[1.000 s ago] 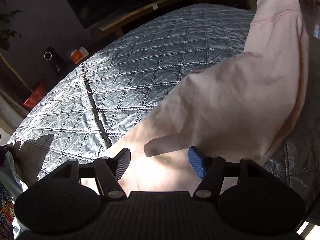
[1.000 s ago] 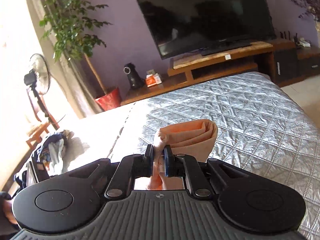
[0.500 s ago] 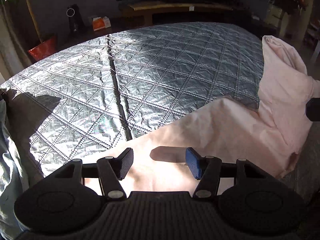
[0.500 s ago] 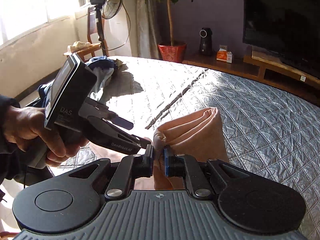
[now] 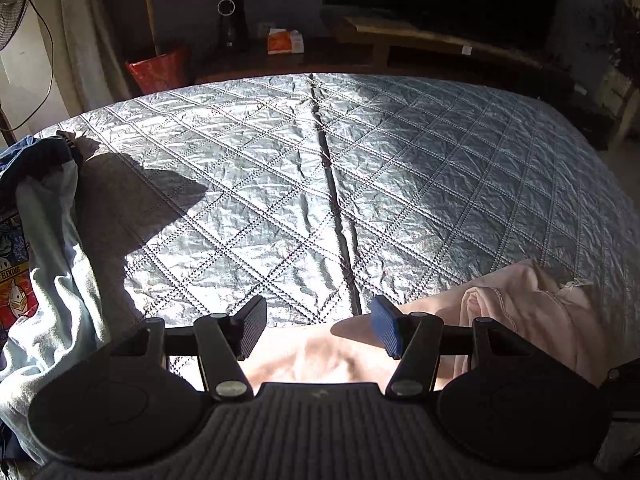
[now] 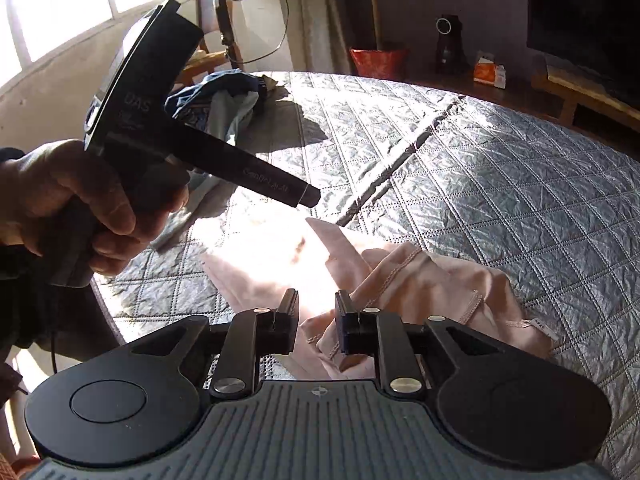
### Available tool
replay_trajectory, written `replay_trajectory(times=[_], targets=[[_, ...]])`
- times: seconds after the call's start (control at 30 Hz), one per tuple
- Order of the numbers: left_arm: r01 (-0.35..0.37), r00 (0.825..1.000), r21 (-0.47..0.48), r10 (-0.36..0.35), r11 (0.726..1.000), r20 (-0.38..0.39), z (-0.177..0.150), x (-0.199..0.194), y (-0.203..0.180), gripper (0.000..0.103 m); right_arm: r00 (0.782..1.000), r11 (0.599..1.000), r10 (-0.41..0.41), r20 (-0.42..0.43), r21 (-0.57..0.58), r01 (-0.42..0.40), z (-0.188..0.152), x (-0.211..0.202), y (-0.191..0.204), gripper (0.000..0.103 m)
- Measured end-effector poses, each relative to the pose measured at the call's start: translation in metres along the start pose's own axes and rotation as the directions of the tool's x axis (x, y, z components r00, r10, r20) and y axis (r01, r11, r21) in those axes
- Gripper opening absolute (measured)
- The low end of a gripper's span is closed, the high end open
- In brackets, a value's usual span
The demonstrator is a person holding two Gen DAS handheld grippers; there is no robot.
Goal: Fold clothes
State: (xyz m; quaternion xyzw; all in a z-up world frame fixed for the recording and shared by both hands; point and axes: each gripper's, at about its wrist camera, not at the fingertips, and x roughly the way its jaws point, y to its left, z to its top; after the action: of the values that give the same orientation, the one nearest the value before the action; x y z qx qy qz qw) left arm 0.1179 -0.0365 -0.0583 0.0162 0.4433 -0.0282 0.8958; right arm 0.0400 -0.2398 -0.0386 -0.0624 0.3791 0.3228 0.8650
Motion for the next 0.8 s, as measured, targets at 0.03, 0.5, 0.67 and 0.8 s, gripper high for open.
replay_trajectory(times=[0.03,0.5,0.67,0.8], targets=[[-0.010,1.000,0.008,0.010,1.000,0.001,0.000,-0.001,0.002,0.055,0.997,0.997,-0.075,-0.015,-0.030,0.074,0.000,0.001,0.001,0.037],[-0.046,0.998,0.004,0.046,0.999,-0.053,-0.011,0.003,0.024,0.055,0.957,0.970,-0.231,-0.174,-0.113,0.213,-0.009,0.071,0.036,0.029],[-0.063,0.998,-0.057,0.061,0.996,-0.032,-0.001,-0.003,0.044,0.055,0.961,0.973,-0.216,-0.174,-0.117,0.198,-0.008,0.073,0.039,0.004],[-0.081,0.997,-0.120,0.080,0.989,-0.018,0.006,-0.007,0.062,0.055,0.961,0.974,-0.228,-0.154,-0.028,0.227,0.003,0.062,0.043,0.026]])
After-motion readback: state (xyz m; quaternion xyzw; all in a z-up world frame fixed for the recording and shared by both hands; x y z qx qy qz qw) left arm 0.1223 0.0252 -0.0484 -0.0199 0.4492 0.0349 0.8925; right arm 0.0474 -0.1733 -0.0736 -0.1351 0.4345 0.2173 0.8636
